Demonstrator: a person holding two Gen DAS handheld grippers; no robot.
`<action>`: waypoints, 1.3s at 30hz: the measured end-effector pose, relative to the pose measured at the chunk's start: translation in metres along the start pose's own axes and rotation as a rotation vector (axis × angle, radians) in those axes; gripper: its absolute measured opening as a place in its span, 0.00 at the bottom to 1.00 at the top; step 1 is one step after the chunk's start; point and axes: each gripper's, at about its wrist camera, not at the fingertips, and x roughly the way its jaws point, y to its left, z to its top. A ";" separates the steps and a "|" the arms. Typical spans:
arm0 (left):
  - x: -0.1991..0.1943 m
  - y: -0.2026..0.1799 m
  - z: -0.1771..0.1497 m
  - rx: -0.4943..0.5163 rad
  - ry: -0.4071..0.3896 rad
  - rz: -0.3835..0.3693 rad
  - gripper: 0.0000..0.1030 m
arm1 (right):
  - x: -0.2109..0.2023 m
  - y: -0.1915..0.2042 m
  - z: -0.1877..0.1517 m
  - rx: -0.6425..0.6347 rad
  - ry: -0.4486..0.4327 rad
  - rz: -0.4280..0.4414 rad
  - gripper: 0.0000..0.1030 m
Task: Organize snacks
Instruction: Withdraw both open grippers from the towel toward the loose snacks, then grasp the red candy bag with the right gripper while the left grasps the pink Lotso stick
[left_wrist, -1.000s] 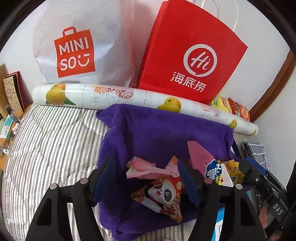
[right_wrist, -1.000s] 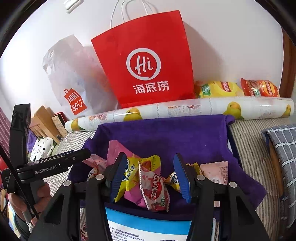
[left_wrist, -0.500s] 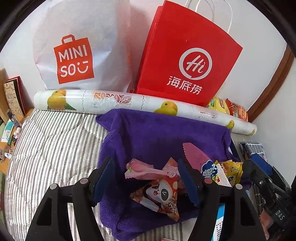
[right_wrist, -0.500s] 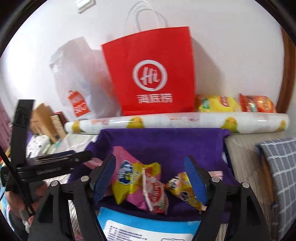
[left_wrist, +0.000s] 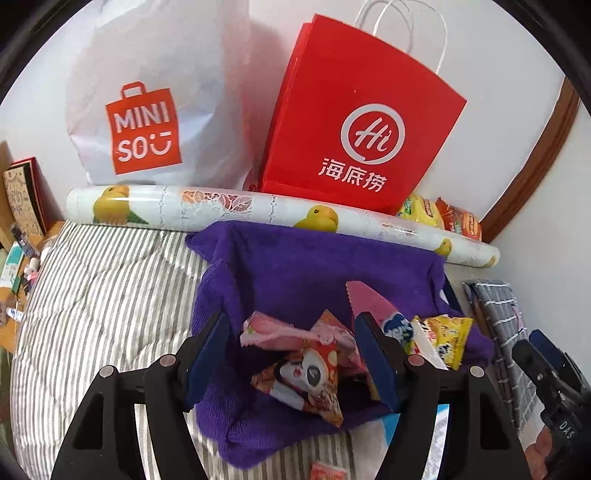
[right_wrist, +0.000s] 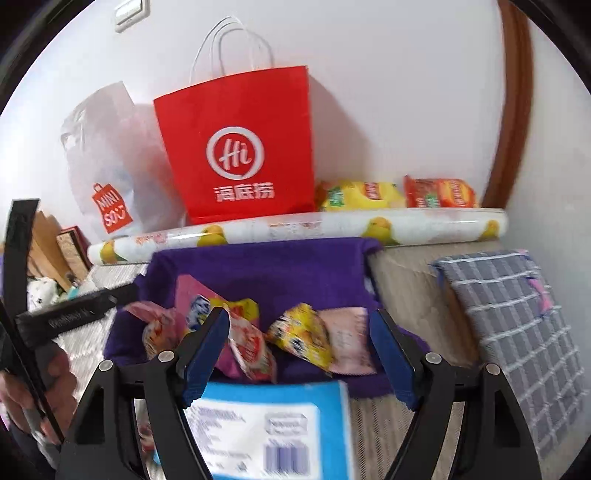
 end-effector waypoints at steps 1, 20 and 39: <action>-0.007 0.000 -0.002 -0.006 -0.003 -0.008 0.67 | -0.007 -0.002 -0.003 -0.005 -0.009 -0.009 0.76; -0.105 0.014 -0.089 0.010 -0.043 -0.004 0.74 | -0.075 0.013 -0.111 0.043 0.119 0.242 0.56; -0.117 0.053 -0.139 -0.020 -0.024 -0.017 0.74 | -0.058 0.082 -0.197 -0.117 0.250 0.373 0.68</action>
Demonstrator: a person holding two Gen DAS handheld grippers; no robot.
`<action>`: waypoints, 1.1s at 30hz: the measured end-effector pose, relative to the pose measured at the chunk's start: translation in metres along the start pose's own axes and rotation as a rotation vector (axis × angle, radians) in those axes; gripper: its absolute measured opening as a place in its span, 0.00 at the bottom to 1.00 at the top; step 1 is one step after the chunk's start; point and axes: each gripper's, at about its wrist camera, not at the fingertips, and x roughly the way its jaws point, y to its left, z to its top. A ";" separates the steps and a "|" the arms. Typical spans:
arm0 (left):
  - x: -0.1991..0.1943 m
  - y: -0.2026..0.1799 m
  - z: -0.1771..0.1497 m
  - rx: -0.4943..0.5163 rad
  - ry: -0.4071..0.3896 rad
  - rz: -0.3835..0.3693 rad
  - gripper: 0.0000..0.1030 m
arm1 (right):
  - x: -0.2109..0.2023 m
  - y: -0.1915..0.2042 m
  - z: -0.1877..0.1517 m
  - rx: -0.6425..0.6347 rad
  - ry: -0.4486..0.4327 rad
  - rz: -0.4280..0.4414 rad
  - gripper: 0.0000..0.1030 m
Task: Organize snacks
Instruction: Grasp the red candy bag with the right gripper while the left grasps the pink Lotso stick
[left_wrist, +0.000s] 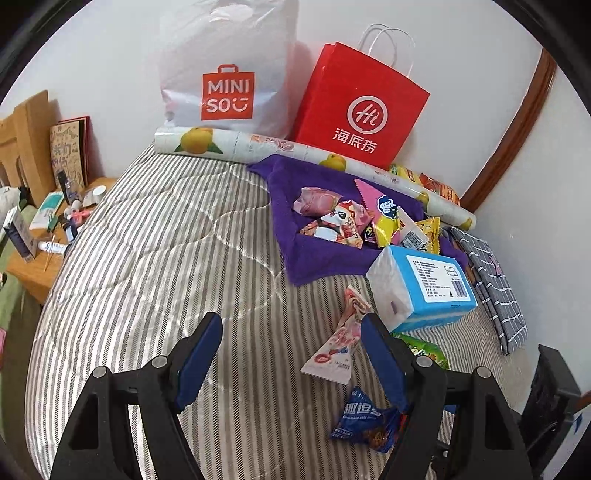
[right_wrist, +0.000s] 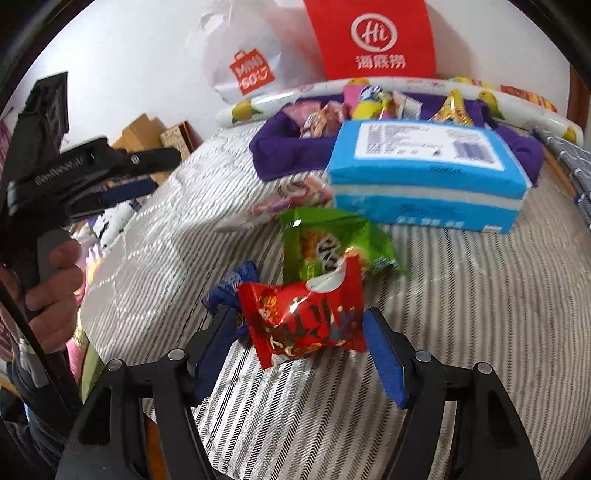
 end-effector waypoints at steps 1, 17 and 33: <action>0.000 0.000 -0.001 0.000 0.002 -0.003 0.74 | 0.002 0.002 -0.001 -0.008 0.011 -0.007 0.68; 0.012 -0.010 -0.019 0.035 0.051 -0.015 0.74 | 0.000 0.006 -0.003 -0.114 -0.031 -0.052 0.55; 0.075 -0.059 -0.021 0.220 0.127 0.078 0.73 | -0.068 -0.066 -0.009 0.024 -0.166 -0.125 0.55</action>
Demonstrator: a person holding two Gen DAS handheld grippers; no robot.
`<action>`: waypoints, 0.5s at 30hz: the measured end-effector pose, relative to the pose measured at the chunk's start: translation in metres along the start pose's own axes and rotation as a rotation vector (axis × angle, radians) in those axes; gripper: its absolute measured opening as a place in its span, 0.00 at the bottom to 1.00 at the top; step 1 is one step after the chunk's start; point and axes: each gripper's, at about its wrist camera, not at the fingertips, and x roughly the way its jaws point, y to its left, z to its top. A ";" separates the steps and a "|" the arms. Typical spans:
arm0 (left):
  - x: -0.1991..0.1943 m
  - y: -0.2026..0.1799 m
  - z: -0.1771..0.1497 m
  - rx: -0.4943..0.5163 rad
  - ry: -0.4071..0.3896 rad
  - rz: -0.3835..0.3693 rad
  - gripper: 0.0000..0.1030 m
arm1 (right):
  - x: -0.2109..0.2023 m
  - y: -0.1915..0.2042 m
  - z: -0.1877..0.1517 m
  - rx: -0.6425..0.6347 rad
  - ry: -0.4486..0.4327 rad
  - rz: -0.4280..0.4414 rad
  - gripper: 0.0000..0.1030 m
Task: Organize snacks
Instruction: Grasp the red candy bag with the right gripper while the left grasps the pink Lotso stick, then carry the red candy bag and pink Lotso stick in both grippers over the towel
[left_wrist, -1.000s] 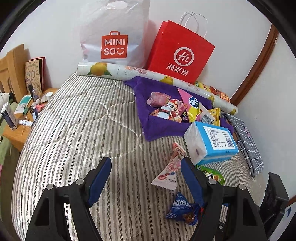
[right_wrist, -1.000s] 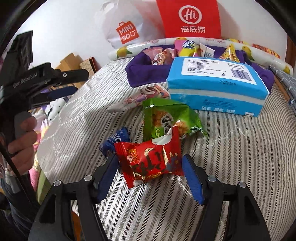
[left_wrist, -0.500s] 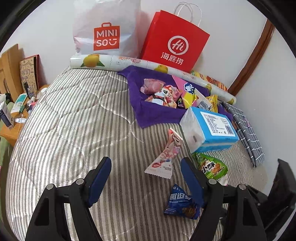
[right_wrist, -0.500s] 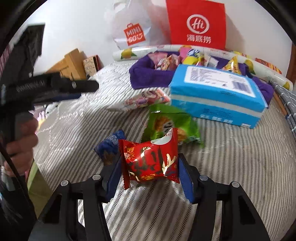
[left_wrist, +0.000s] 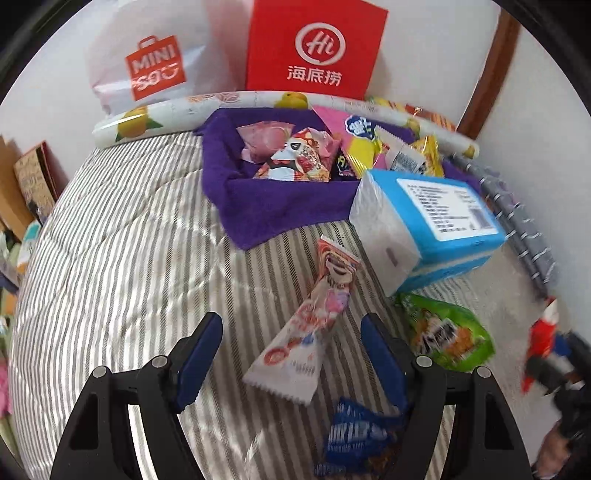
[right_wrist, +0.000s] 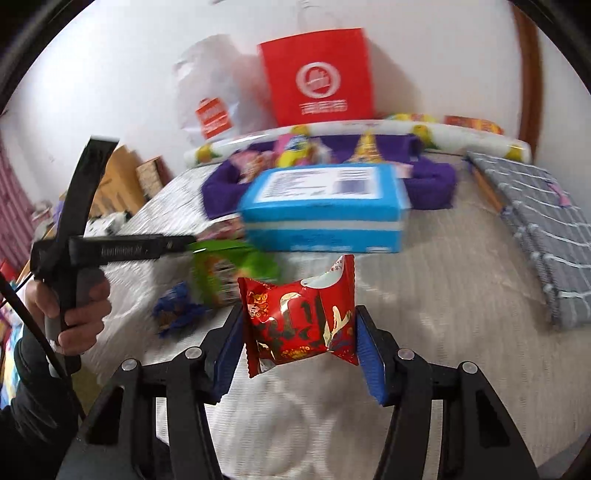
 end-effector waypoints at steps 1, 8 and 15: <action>0.003 -0.003 0.002 0.011 0.001 0.008 0.73 | 0.000 -0.007 0.001 0.010 -0.002 -0.013 0.55; 0.027 -0.020 0.007 0.087 0.026 0.074 0.56 | 0.011 -0.042 0.004 0.057 0.006 -0.076 0.55; 0.019 -0.014 0.003 0.061 -0.044 0.087 0.21 | 0.029 -0.049 0.016 0.033 -0.002 -0.092 0.55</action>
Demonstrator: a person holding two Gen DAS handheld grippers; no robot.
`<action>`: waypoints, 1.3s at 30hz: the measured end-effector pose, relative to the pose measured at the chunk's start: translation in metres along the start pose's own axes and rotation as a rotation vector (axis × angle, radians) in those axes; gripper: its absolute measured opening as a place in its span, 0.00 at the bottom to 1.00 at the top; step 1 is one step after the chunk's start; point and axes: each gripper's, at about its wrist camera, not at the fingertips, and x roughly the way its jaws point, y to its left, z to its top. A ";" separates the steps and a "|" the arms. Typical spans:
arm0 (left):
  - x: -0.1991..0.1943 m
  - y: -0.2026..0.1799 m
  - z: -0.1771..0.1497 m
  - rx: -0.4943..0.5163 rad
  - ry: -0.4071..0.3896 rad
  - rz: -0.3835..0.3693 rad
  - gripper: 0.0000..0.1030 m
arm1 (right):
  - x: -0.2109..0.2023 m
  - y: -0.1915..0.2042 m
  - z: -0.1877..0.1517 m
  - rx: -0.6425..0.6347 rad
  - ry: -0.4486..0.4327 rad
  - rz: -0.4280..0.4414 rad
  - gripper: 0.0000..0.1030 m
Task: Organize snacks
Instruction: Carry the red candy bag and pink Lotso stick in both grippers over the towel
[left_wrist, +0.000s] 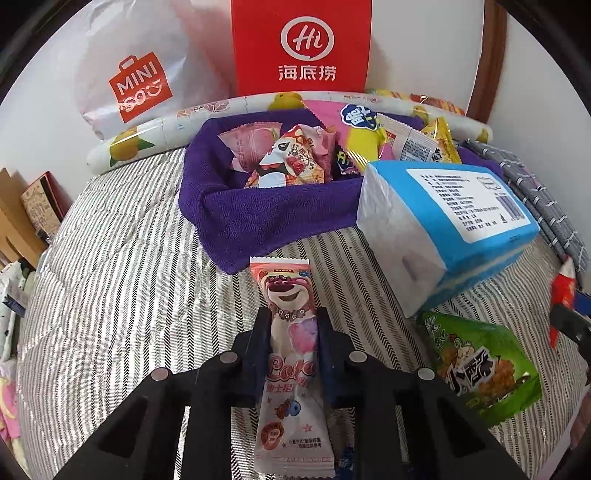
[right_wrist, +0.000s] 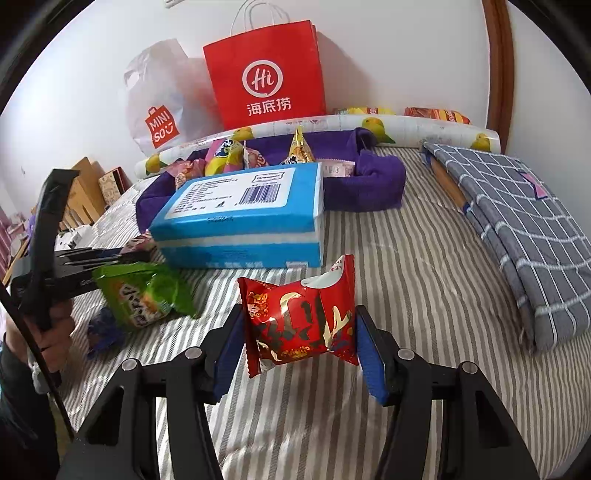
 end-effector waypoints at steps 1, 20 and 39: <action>0.000 0.001 -0.001 -0.005 -0.004 -0.002 0.21 | 0.004 -0.002 0.002 -0.002 0.003 -0.003 0.55; 0.003 0.019 -0.002 -0.095 -0.014 -0.110 0.23 | 0.033 -0.011 0.011 0.021 0.049 -0.033 0.54; -0.029 0.033 -0.008 -0.194 0.000 -0.133 0.19 | 0.011 0.006 0.009 0.026 0.062 0.036 0.54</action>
